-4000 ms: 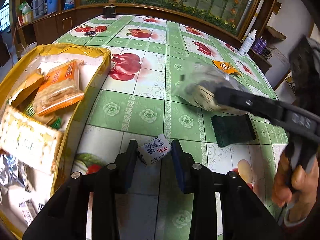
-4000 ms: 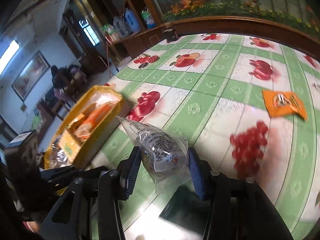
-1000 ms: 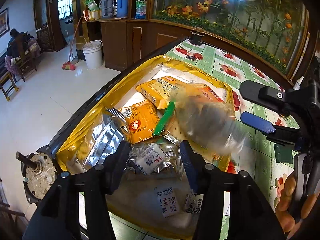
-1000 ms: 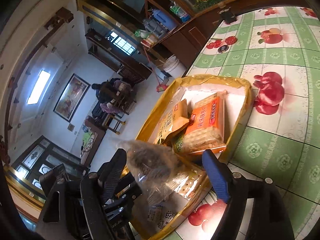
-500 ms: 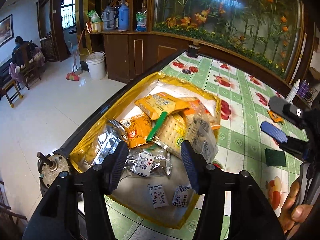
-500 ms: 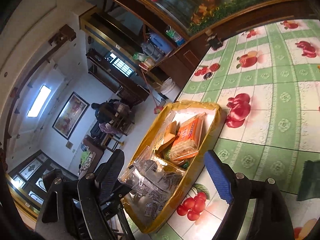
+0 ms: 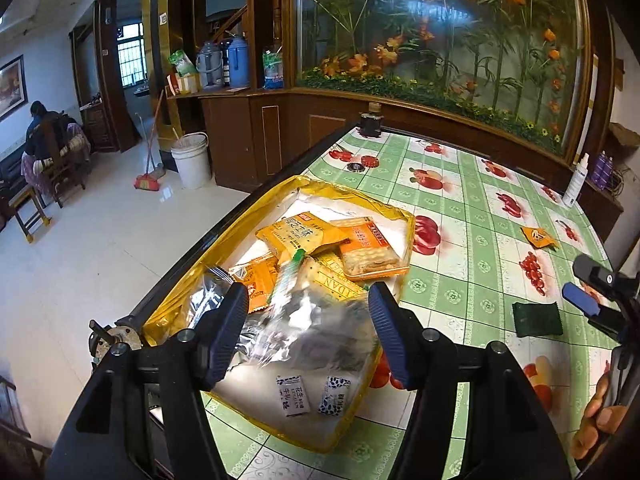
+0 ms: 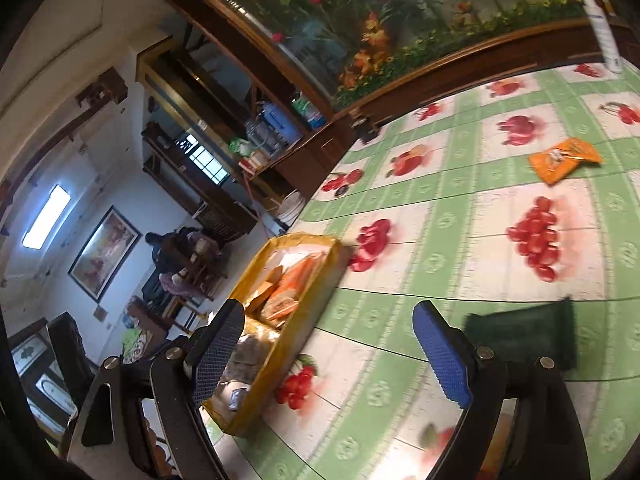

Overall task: Organize snacks
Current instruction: 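Move both tools back over the dark green bar and orange bag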

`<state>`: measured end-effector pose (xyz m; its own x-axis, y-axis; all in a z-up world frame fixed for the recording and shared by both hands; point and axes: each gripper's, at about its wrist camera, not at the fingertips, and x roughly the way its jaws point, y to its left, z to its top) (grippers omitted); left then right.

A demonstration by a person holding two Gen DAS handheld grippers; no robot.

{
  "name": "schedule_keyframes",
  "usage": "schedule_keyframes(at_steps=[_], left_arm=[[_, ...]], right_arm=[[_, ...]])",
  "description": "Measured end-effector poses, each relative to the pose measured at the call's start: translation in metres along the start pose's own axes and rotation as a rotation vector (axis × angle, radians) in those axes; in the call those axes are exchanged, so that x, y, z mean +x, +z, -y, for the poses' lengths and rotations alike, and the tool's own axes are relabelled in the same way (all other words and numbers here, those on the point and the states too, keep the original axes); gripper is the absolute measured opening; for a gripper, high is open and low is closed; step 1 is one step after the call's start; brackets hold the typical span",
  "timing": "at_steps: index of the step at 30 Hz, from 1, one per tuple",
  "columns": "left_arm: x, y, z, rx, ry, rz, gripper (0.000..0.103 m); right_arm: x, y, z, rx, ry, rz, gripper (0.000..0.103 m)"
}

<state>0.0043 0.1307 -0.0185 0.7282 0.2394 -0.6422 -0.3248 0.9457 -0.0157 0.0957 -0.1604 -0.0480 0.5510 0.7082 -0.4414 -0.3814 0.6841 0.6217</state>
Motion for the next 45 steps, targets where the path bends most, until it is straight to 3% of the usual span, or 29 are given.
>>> schedule_keyframes(at_steps=[4, 11, 18, 21, 25, 38, 45], left_arm=[[-0.003, 0.002, 0.012, 0.027, -0.024, 0.005, 0.062], [0.001, -0.005, 0.075, 0.153, -0.158, -0.023, 0.061], [0.012, -0.027, 0.173, 0.486, -0.375, -0.039, 0.061], [0.018, -0.035, 0.209, 0.634, -0.412, -0.018, 0.061], [0.026, -0.039, 0.238, 0.736, -0.449, -0.015, 0.061], [0.074, -0.026, 0.270, 0.780, -0.522, -0.073, 0.061], [0.097, -0.027, 0.266, 0.755, -0.530, -0.124, 0.061]], right_arm=[[-0.024, 0.000, 0.024, 0.012, -0.030, 0.044, 0.088], [-0.055, 0.004, 0.052, 0.023, -0.135, 0.078, 0.088], [-0.063, 0.013, 0.069, -0.027, -0.245, 0.059, 0.089], [-0.065, 0.020, 0.080, -0.026, -0.279, 0.051, 0.089], [-0.063, 0.032, 0.096, -0.004, -0.313, 0.048, 0.089], [0.020, 0.091, 0.136, 0.091, -0.339, -0.062, 0.089], [0.060, 0.110, 0.154, 0.095, -0.476, -0.087, 0.088]])
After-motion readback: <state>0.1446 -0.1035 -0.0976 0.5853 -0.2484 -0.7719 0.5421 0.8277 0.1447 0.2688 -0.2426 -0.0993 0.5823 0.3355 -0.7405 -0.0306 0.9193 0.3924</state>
